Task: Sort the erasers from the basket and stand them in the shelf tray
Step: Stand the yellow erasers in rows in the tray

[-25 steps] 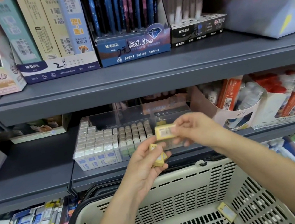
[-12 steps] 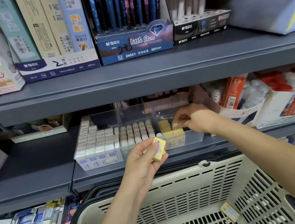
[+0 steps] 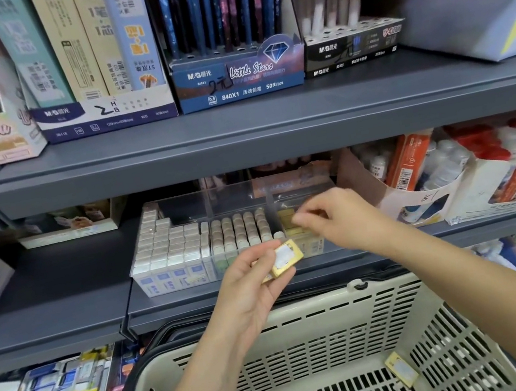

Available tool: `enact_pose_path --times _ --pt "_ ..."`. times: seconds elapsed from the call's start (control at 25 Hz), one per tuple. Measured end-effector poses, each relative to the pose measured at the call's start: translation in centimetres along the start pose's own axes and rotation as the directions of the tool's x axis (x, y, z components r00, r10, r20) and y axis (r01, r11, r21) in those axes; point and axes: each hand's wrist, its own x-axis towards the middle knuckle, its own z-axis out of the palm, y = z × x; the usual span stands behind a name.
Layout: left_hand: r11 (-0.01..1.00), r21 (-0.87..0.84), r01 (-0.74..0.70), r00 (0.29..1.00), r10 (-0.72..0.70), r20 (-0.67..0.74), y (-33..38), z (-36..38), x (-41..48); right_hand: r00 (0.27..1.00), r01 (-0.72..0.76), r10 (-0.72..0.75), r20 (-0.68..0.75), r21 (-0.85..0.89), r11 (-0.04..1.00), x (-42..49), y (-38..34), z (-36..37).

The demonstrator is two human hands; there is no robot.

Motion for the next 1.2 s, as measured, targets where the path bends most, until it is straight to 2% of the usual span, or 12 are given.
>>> enact_pose_path --times 0.08,0.16,0.28,0.4,0.56,0.72,0.88,0.96,1.04,1.12,1.16,1.2 --pt "1.000 0.008 -0.023 0.999 0.023 0.037 0.0 0.0 0.0 0.992 -0.053 0.040 0.123 0.111 0.992 -1.4 -1.0 0.3" --pt "0.999 0.020 -0.033 0.998 0.032 0.048 -0.1 0.0 0.0 0.964 -0.191 0.128 0.235 0.270 0.944 -2.1 -1.4 0.8" --pt "0.994 0.099 -0.048 0.996 0.040 0.077 -0.3 0.3 -0.2 0.893 -0.433 0.246 0.378 0.566 0.701 -2.8 -1.5 1.3" --pt "0.974 0.212 -0.077 0.992 0.053 0.114 -0.3 0.7 -0.4 0.874 -0.479 0.279 0.399 0.600 0.641 -3.1 -1.4 1.6" --pt "0.982 0.172 -0.073 0.997 0.067 0.040 -0.1 0.6 -0.1 0.900 -0.432 0.204 0.386 0.722 0.541 -3.1 -1.2 0.7" --pt "0.983 0.175 -0.062 0.998 0.057 0.031 -0.3 0.7 -0.2 0.941 -0.325 0.151 0.302 0.690 0.647 -3.3 -0.6 0.3" --pt "0.976 0.198 -0.092 0.995 0.086 0.041 -0.2 0.8 -0.3 0.927 -0.370 0.196 0.320 0.692 0.620 -3.4 -0.4 0.4" --pt "0.967 0.238 -0.094 0.995 0.098 -0.004 -0.2 0.7 -0.2 0.926 -0.371 0.197 0.322 0.679 0.633 -3.3 -0.4 -0.4" --pt "0.947 0.308 -0.088 0.990 0.118 -0.079 -0.1 0.5 0.1 0.957 -0.289 0.207 0.203 0.643 0.709 -2.4 -0.2 -2.0" --pt "0.925 0.365 -0.108 0.985 0.150 -0.089 0.0 0.1 0.3 0.976 -0.195 0.216 -0.004 0.417 0.888 -0.5 0.5 -3.6" --pt "0.917 0.379 -0.125 0.983 0.165 -0.075 0.0 -0.2 0.3 0.975 -0.185 0.206 -0.076 0.219 0.958 0.5 0.8 -4.1" --pt "0.911 0.387 -0.141 0.982 0.177 -0.059 -0.1 -0.4 0.3 0.975 -0.196 0.198 -0.099 0.023 0.980 1.5 1.1 -4.3"
